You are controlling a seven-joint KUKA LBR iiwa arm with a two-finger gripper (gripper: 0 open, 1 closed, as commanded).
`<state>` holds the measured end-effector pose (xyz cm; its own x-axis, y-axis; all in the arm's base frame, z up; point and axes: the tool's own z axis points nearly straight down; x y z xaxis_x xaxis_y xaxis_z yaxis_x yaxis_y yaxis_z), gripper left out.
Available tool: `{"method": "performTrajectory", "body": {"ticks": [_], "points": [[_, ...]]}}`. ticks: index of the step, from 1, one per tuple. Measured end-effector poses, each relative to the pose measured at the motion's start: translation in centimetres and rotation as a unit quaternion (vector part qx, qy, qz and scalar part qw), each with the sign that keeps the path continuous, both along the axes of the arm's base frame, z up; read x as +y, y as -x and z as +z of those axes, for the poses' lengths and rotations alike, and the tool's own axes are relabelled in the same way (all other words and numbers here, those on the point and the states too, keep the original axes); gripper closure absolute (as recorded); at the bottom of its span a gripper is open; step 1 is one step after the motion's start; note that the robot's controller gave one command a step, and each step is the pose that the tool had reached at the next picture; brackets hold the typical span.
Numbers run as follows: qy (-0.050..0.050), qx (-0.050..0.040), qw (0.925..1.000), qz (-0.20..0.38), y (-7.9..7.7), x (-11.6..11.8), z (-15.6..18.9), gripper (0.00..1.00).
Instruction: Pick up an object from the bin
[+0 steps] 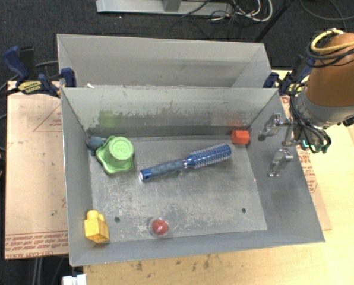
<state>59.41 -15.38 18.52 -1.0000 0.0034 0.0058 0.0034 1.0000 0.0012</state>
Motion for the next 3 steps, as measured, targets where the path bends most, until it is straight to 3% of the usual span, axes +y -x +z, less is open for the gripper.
{"method": "performTrajectory", "body": {"ticks": [1,2,3], "points": [[0.0,-0.0022,0.9996,-0.029,-5.4,4.6,-11.4,0.0],[0.003,-0.0092,1.0,-0.001,-6.4,10.5,-10.9,0.0],[0.001,-0.0086,1.0,-0.004,-6.4,10.5,-10.8,1.0]]}}
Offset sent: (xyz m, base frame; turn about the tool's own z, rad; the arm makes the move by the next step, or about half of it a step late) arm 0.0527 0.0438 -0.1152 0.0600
